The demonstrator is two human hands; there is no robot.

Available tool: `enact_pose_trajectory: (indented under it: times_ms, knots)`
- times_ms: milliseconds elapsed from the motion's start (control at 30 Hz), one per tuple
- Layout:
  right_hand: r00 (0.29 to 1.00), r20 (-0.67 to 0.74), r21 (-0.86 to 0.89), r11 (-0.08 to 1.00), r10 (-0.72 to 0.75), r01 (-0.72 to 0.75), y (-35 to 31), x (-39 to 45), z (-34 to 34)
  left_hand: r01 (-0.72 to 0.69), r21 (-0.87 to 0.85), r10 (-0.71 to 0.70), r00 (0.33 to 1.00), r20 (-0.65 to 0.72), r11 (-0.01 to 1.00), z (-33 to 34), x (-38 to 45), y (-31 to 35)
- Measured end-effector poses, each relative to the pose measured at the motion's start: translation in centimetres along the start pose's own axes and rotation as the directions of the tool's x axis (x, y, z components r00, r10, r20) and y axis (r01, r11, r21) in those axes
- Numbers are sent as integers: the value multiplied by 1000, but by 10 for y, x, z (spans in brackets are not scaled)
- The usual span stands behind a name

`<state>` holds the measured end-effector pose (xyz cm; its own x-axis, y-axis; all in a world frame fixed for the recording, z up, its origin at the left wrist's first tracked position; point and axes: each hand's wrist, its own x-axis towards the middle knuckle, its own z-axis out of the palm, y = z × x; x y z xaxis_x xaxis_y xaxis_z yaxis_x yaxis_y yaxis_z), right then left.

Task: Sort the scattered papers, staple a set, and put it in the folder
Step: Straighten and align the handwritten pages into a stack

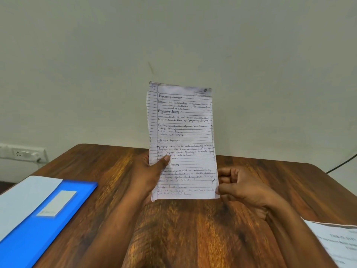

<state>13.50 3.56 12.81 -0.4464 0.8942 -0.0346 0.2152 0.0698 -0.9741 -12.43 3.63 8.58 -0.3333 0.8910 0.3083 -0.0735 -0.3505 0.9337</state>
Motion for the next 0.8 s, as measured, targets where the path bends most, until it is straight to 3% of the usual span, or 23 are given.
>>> enact_pose_trajectory:
  times_ms: [167, 267, 367, 500, 633, 800]
  knots:
    - [999, 14, 259, 965, -33, 28, 4, 3, -1, 6, 18, -8, 995, 98, 1000, 8, -6, 3]
    - [992, 101, 510, 860, -81, 19, -1, 0, -4, -5, 40, 0, 992, 124, 999, 11, -7, 4]
    - [979, 144, 597, 802, -144, 30, -7, -4, -3, 8, 36, -13, 992, 129, 999, 12, -9, 4]
    - [992, 34, 663, 746, -120, 68, -8, -3, 2, 21, 50, -29, 987, 160, 999, 18, -13, 1]
    - [993, -111, 515, 853, -33, 86, 3, 8, 9, 8, 96, -28, 978, 209, 995, 26, -17, 0]
    - [946, -318, 367, 928, 63, 62, 10, 13, 15, 131, 86, -152, 939, 307, 988, 21, -17, 9]
